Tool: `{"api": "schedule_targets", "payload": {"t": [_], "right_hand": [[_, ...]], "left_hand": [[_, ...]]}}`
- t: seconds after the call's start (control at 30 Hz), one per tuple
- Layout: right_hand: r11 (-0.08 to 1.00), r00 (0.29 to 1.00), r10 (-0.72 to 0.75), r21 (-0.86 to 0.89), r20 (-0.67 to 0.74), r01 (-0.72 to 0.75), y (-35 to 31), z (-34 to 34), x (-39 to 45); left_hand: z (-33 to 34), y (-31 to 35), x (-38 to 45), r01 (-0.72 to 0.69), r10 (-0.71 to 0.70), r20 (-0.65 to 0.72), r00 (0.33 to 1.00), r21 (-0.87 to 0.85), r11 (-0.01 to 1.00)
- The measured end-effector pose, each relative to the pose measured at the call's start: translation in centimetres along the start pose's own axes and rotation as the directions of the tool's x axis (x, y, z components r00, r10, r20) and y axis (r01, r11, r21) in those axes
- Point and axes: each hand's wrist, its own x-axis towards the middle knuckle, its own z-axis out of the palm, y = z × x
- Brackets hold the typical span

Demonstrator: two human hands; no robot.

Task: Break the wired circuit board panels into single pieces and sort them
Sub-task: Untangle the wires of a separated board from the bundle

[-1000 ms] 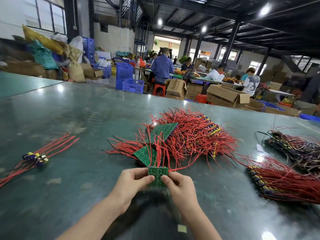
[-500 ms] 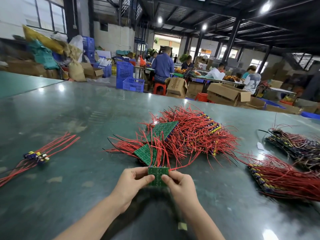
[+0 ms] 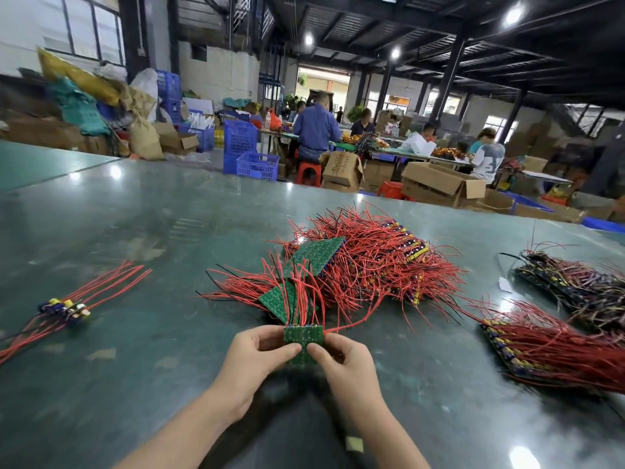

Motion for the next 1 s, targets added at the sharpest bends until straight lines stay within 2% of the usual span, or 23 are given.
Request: {"api": "schedule_targets", "payload": {"t": [0.33,0.43,0.57,1.0], "right_hand": [[0.997,0.996,0.002,-0.076,0.089,0.005,0.29,-0.29,0.32],[0.991,0.998,-0.024,-0.133,0.054,0.031,0.28,-0.43,0.25],[0.982,0.999,-0.026,-0.188,0.036,0.032,0.13,-0.43,0.14],[0.980,0.999,0.004,-0.199,-0.052,-0.014,-0.19,0.42,-0.53]], "left_hand": [[-0.39,0.50,0.12,0.045,-0.046,0.007,0.999,0.061,0.997],[-0.33,0.48,0.08,0.034,-0.033,-0.007,0.999,0.119,0.992],[-0.09,0.46,-0.17,0.025,-0.021,-0.038,0.999,0.113,0.993],[0.22,0.04,-0.40,-0.034,0.050,-0.099,0.994,0.160,0.987]]}}
